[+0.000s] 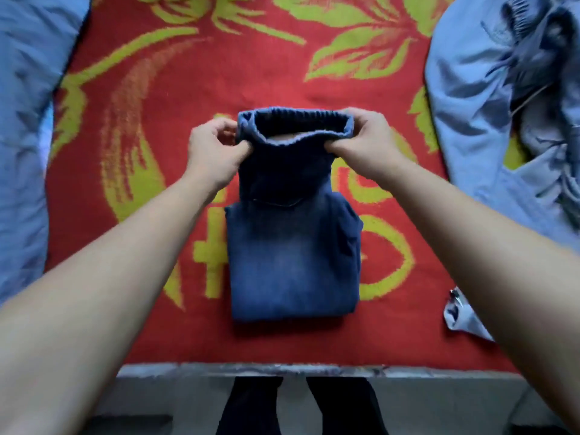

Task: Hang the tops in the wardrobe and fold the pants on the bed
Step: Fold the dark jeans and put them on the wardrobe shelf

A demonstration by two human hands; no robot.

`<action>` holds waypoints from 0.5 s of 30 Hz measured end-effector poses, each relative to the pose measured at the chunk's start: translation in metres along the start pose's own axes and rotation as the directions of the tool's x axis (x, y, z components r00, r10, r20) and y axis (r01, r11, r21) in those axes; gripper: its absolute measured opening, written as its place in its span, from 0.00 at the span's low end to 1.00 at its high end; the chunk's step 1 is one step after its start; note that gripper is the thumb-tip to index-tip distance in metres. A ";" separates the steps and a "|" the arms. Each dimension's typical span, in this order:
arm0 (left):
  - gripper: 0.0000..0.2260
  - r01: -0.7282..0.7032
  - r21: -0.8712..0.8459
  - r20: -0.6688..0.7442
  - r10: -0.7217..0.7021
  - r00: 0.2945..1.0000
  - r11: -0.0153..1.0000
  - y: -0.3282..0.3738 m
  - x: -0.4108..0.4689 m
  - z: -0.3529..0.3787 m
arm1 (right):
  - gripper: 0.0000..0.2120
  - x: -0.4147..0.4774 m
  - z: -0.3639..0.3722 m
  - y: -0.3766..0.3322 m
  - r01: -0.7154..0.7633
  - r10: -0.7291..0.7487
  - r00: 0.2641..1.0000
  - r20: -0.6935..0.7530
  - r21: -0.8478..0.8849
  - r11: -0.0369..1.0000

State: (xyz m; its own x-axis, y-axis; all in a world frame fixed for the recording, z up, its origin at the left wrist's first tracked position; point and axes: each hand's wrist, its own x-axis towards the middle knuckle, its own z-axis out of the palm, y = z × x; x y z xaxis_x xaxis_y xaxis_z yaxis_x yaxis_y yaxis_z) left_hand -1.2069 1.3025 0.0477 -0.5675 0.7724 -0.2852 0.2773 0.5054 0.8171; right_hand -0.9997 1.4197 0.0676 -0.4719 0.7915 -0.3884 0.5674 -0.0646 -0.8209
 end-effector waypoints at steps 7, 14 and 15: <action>0.15 -0.224 0.579 0.110 0.197 0.974 0.784 -0.060 -0.156 0.013 | 0.16 -0.154 0.036 0.075 0.382 -0.396 0.905 0.158 -0.713 0.588; 0.12 -0.440 0.690 0.407 0.195 0.893 0.574 -0.120 -0.229 0.026 | 0.20 -0.219 0.075 0.136 0.406 -0.121 0.910 0.396 -0.796 0.449; 0.11 -0.442 0.692 0.429 0.168 0.888 0.571 -0.123 -0.233 0.028 | 0.22 -0.222 0.078 0.138 0.398 -0.039 0.904 0.426 -0.804 0.442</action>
State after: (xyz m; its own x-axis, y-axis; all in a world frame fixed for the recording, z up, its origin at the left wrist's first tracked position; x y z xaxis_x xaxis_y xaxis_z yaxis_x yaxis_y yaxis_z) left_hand -1.0871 1.0711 -0.0004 -0.1249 0.9353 -0.3310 0.9454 0.2135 0.2464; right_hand -0.8690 1.1880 0.0081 -0.7365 0.4587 -0.4971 0.6051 0.7752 -0.1813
